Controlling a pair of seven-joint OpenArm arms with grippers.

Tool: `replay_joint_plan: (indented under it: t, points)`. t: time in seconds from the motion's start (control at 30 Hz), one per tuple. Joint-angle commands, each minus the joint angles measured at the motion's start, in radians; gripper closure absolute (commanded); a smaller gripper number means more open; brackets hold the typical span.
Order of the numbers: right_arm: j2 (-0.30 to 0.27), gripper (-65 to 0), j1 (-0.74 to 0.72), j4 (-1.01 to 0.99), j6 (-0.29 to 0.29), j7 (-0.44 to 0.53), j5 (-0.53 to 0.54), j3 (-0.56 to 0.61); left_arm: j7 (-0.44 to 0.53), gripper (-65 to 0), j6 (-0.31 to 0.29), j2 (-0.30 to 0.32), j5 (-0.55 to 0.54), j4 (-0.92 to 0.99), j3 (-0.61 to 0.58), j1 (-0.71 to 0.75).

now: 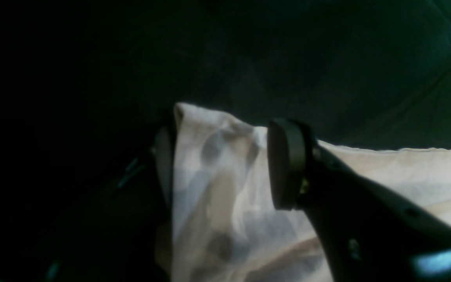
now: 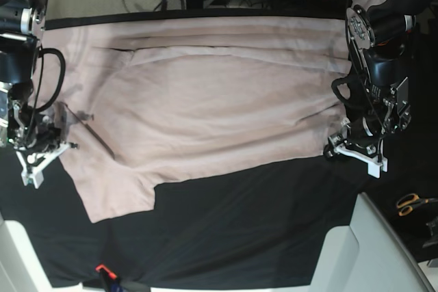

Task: Fold the T-shirt properly
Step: 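Lift both side edges and pull them toward the shirt's collar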

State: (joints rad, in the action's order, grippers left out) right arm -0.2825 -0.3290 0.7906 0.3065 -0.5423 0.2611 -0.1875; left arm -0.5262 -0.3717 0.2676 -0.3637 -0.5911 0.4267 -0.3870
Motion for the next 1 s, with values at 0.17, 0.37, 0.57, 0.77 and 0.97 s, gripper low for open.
replay_joint_plan:
  t: [0.17,0.37,0.57,0.77,0.97]
  points:
    - [-0.017,0.0,-0.025,0.017,0.004,0.018,0.007,0.0,-0.058,-7.6,0.006,-0.011,0.033,0.007,-0.004,0.003]
    - [-0.016,0.0,-0.026,0.017,0.004,0.018,0.007,0.0,-0.055,0.0,0.006,-0.004,0.035,0.004,-0.015,-0.008]
    - [-0.007,0.0,-0.046,0.042,0.004,0.037,0.005,0.001,-0.061,0.0,0.007,0.02,0.024,-0.053,-0.18,-0.05]
    - [-0.01,0.0,-0.066,0.094,0.004,0.038,0.004,0.001,-0.119,0.0,0.007,0.054,0.024,-0.178,-0.174,-0.053]
    - [-0.011,0.0,-0.089,0.108,0.004,0.04,0.004,0.003,-0.17,0.0,0.007,0.062,0.03,-0.313,-0.153,-0.043]
